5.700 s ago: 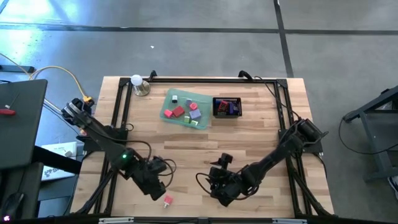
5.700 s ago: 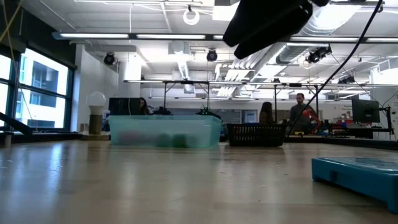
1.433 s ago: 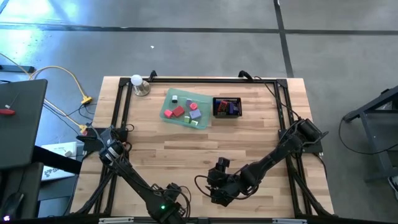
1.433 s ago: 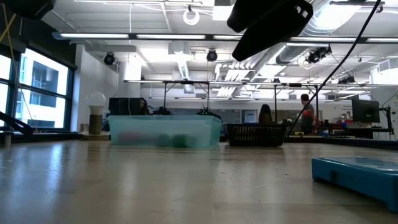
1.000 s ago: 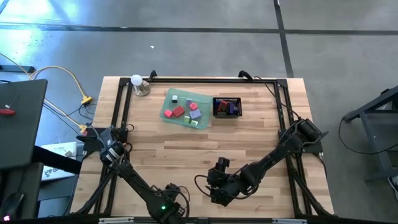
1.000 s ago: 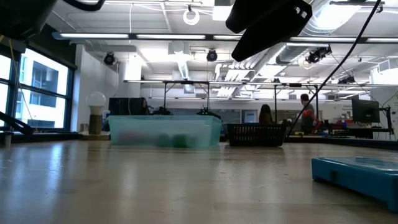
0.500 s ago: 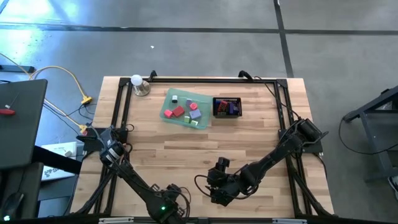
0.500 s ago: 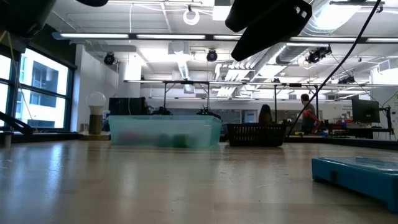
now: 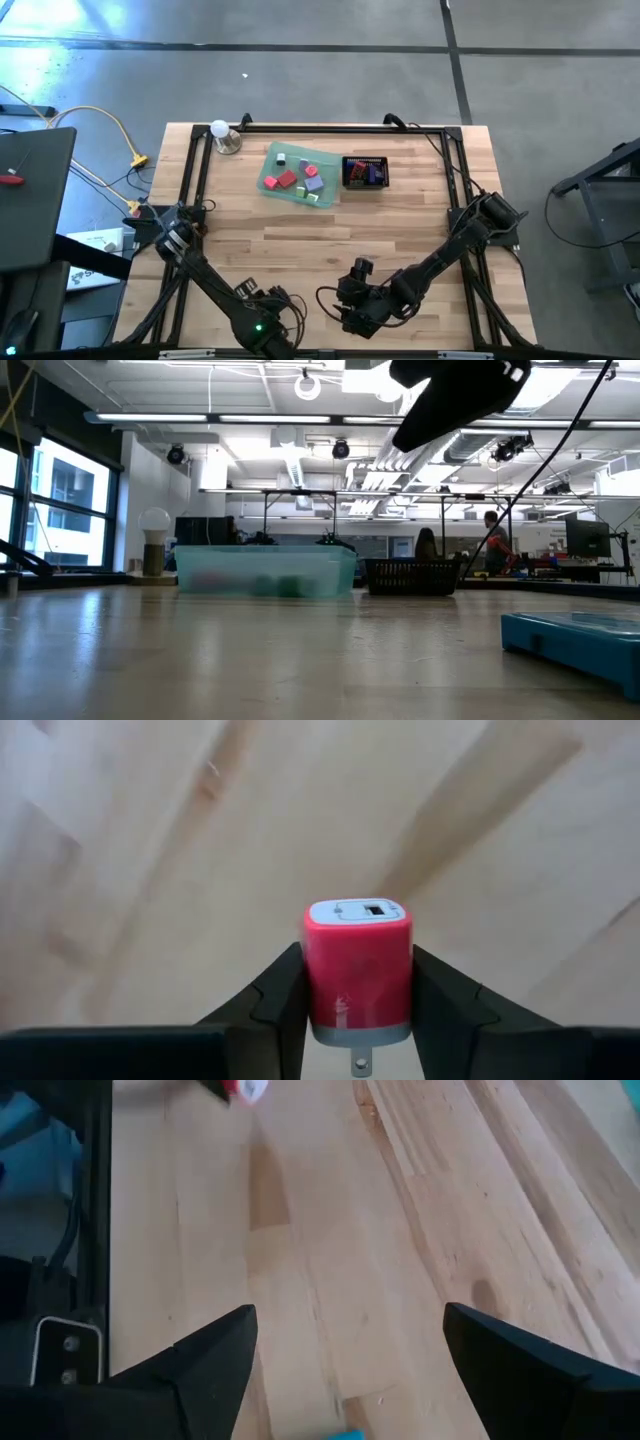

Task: Pick & Place Office items
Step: Put the pink white charger adapter into the green bin

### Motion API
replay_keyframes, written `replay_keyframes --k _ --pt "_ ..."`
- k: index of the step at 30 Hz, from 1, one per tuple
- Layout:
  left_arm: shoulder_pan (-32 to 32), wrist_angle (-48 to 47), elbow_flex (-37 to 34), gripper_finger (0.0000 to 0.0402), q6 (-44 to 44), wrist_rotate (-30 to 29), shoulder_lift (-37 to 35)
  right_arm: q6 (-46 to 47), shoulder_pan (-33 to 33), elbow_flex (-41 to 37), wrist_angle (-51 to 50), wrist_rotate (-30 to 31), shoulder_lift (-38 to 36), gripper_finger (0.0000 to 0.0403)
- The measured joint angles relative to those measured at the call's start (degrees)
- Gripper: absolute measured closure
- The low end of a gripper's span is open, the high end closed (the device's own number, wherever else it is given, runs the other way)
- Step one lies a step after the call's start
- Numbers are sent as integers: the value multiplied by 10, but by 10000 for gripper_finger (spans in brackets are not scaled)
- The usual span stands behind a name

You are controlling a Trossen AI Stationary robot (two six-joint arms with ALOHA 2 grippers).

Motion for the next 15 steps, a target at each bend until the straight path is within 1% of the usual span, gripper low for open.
replay_keyframes --k 4,7,9,12,15 --pt "6 -62 0 278 31 -45 -45 29 13 0 -3 1 0 92" --pt "18 -94 1 278 76 -82 -86 55 24 0 -5 0 0 92" --pt "30 -106 1 278 125 -102 -106 70 33 0 -4 3 0 92" --pt "60 -130 1 278 181 -123 -137 95 47 0 -5 23 0 92" --pt "104 -142 1 278 231 -154 -160 120 60 0 -5 38 0 92"
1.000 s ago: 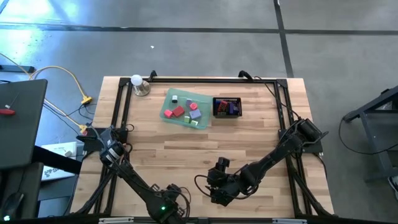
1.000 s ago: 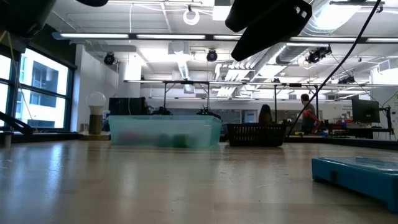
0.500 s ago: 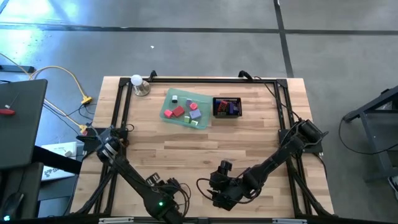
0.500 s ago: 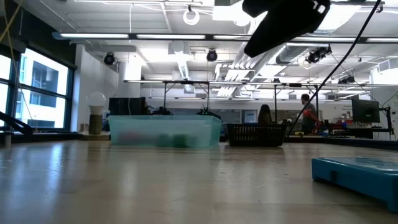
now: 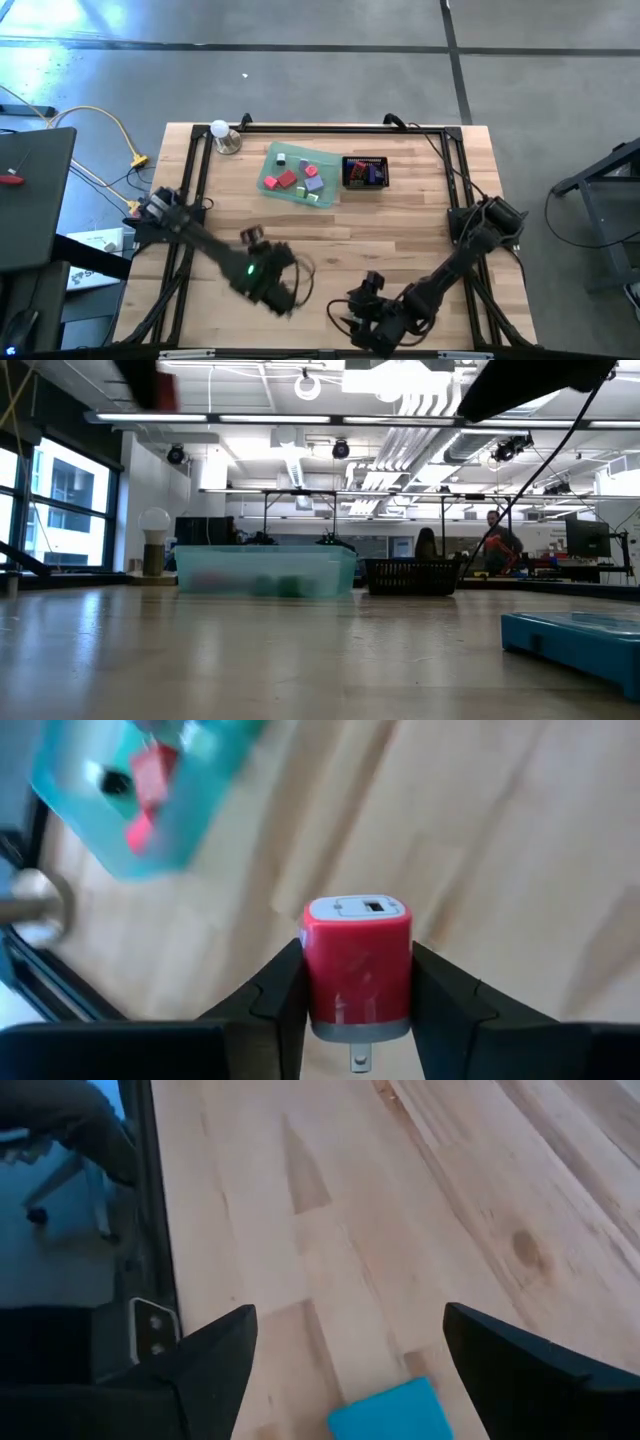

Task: Pick & Place Office items
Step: Put the pink white charger adapter into the green bin

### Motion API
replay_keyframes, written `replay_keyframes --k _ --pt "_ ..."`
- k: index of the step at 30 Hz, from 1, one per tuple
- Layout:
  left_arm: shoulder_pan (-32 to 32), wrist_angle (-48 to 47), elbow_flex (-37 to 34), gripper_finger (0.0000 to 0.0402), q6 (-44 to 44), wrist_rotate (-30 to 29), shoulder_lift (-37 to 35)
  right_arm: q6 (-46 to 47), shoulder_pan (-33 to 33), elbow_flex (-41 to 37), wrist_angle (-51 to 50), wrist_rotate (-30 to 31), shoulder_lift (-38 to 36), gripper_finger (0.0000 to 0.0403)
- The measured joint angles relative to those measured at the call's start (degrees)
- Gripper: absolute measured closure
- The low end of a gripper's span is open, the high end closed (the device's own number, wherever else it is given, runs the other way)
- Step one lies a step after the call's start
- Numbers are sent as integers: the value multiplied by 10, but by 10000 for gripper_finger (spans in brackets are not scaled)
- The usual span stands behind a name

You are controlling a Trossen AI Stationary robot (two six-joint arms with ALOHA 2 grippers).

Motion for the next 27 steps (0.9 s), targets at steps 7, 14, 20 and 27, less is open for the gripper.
replay_keyframes --k 7,14,20,27 --pt "118 3 0 278 179 -15 -46 57 29 0 0 24 0 92" --pt "262 19 0 278 287 50 -75 94 54 0 -1 54 0 92" --pt "353 38 0 278 348 69 -79 110 57 0 1 85 0 92" --pt "436 108 0 278 405 128 -78 140 57 0 2 84 0 92"
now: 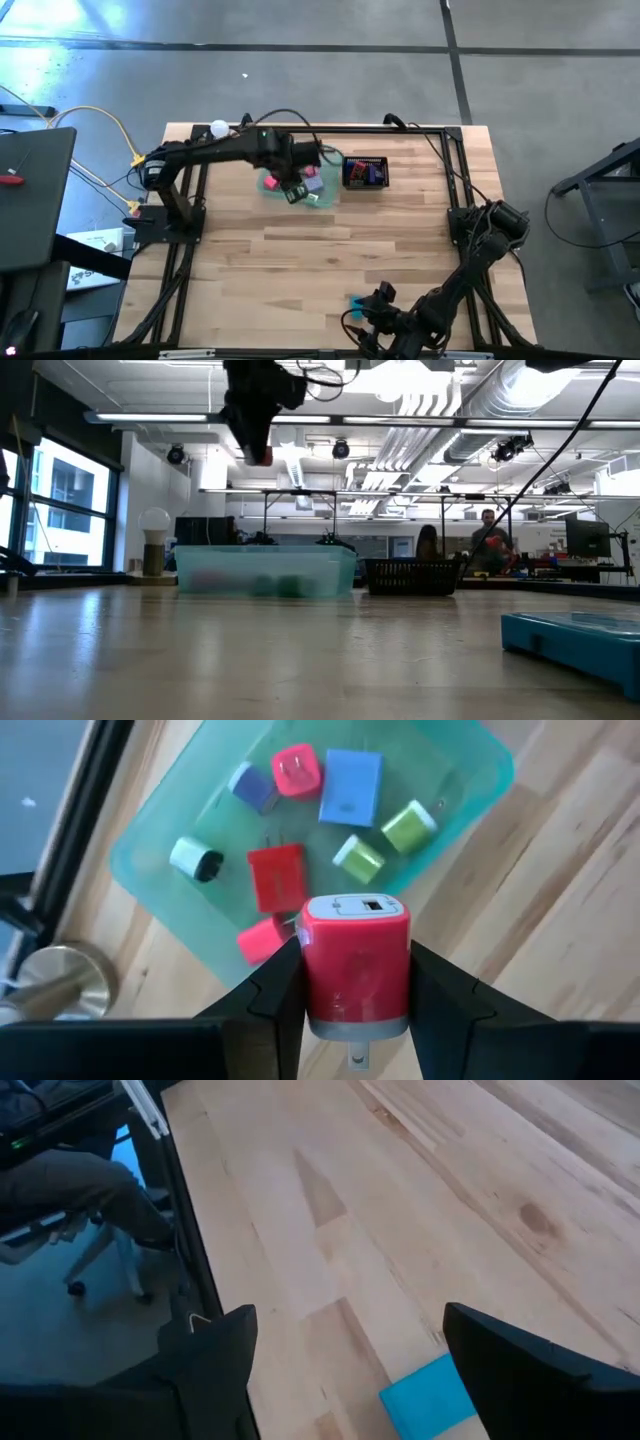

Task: Pick & Place Office items
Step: Put the pink white charger adapter into the green bin

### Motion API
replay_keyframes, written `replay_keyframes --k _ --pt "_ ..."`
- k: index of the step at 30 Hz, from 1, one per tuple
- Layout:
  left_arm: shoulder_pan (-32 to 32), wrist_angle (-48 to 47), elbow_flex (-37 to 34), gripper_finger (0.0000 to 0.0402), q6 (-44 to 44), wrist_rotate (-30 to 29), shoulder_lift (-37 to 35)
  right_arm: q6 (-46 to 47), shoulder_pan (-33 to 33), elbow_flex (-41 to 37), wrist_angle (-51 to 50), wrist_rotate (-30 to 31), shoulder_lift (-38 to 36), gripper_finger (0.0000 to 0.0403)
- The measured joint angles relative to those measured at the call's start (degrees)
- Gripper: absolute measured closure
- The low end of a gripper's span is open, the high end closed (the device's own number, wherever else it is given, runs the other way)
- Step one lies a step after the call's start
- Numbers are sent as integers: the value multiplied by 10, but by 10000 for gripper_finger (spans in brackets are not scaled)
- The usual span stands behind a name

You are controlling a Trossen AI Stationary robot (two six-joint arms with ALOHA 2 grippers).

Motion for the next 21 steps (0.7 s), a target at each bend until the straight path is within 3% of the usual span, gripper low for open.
replay_keyframes --k 8,21 --pt "81 21 -65 278 16 32 4 27 1 0 4 0 0 92" --pt "121 217 -236 278 72 91 4 44 0 0 6 16 0 92"
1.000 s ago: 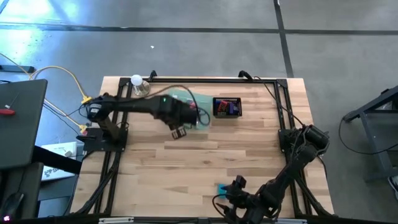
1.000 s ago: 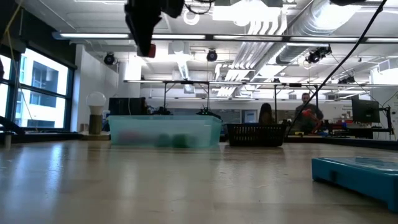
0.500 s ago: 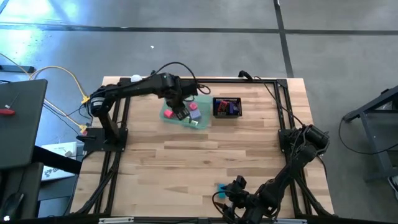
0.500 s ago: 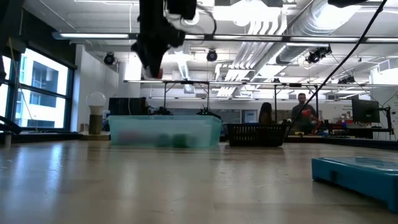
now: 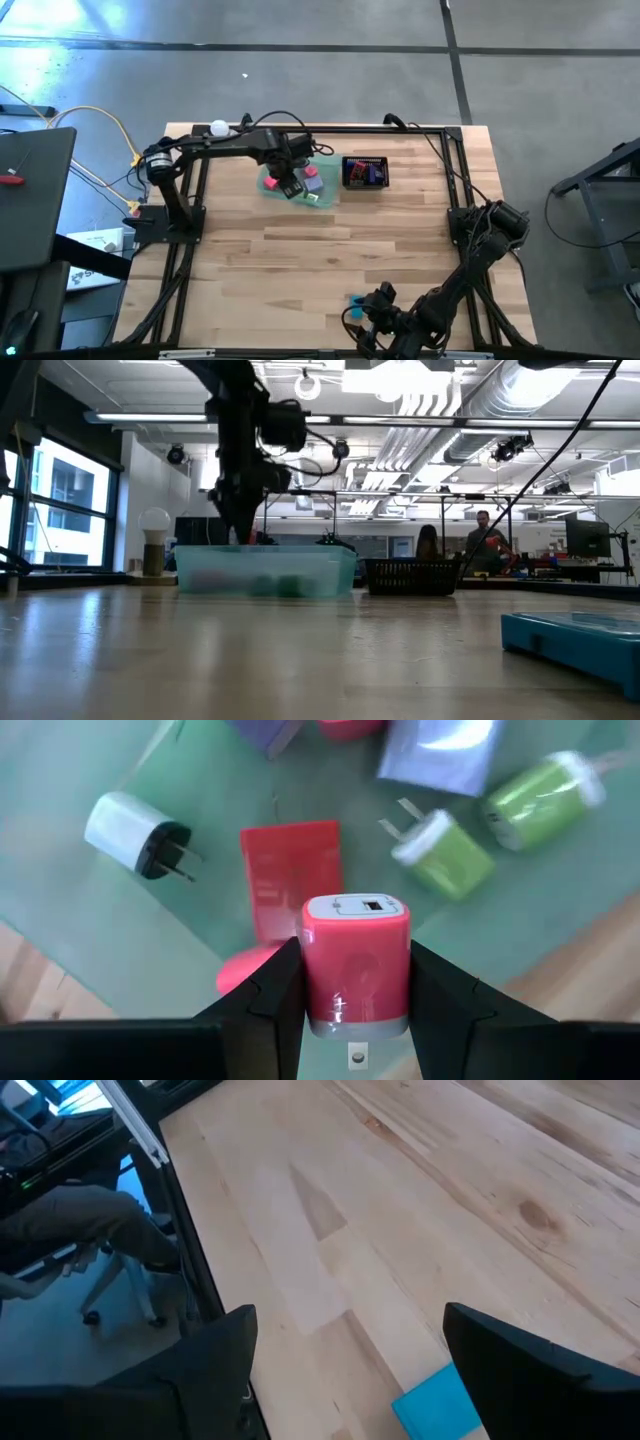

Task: Pick & Place Office items
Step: Put the pink white charger adapter into the green bin

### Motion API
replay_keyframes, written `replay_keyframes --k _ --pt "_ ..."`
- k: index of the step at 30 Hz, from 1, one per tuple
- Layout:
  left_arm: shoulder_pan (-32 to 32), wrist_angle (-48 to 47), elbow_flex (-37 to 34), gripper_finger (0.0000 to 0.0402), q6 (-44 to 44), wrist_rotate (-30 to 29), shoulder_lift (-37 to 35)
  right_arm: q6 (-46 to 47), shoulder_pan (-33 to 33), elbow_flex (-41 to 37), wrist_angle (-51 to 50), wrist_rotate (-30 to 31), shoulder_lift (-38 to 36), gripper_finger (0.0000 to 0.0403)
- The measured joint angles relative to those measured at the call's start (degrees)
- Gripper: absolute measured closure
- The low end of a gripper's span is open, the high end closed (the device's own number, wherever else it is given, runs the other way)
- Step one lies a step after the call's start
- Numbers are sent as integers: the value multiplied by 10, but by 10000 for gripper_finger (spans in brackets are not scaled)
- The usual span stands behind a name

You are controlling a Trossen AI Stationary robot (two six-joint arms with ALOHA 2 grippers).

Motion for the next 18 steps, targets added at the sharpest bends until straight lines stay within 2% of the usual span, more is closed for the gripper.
replay_keyframes --k 7,18 --pt "16 81 -53 273 0 16 0 0 0 0 1 2 0 92" --pt "31 153 -87 271 -7 18 0 -16 -7 0 -1 14 0 92"
